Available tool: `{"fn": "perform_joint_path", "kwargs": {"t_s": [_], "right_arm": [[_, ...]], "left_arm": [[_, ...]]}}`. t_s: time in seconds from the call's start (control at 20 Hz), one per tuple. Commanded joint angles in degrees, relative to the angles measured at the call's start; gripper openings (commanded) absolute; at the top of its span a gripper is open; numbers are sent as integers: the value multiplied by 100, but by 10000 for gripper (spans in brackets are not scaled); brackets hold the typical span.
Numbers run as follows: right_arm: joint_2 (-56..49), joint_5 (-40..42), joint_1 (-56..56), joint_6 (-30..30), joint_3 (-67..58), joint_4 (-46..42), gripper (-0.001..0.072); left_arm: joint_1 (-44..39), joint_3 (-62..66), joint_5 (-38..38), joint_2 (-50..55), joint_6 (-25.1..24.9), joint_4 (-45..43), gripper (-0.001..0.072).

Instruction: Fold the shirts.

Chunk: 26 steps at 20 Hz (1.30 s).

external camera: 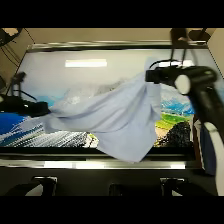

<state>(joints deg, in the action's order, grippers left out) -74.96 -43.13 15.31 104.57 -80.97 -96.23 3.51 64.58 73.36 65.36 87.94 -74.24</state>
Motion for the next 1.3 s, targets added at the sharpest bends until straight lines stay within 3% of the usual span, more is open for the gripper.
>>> {"fn": "perform_joint_path", "kwargs": {"t_s": [0.0,0.15,0.2,0.25,0.3,0.35,0.45,0.65,0.75,0.9,1.05,1.1,1.25], "right_arm": [[-1165,1602,0,896,101,476,45],[-1523,1869,2,1840,101,647,51],[-1576,1731,0,1934,101,785,196],[-1563,1502,-9,1919,90,903,452],[-1484,1119,-48,1805,28,901,507],[-1333,573,-164,1539,-63,852,527],[-896,-448,-638,1075,-109,863,576],[-431,-3250,-1792,-739,-76,1252,564],[-417,-4210,-2076,-1246,238,1672,564],[-337,-4393,-2035,-1443,953,2205,564],[-236,-4236,-1908,-1486,1504,2404,564],[-162,-4166,-1862,-1488,1683,2391,565],[114,-4041,-1764,-1504,2234,2417,577]], "left_arm": [[0,-170,-1263,1279,-50,426,42],[0,763,-1596,2277,-48,492,43],[0,1062,-1475,2533,-48,562,93],[7,1355,-1185,2704,-52,555,389],[50,1617,-824,2774,-68,431,684],[153,1858,-470,2754,-181,203,707],[516,2140,-46,2540,-264,-107,677],[1290,1620,791,2238,-267,-81,669],[1381,839,791,2229,-492,101,598],[1316,-79,199,2238,-876,813,598],[1241,-310,-413,2251,-914,1001,596],[1217,-313,-531,2258,-914,999,542],[1176,-313,-848,2293,-914,999,524]]}}
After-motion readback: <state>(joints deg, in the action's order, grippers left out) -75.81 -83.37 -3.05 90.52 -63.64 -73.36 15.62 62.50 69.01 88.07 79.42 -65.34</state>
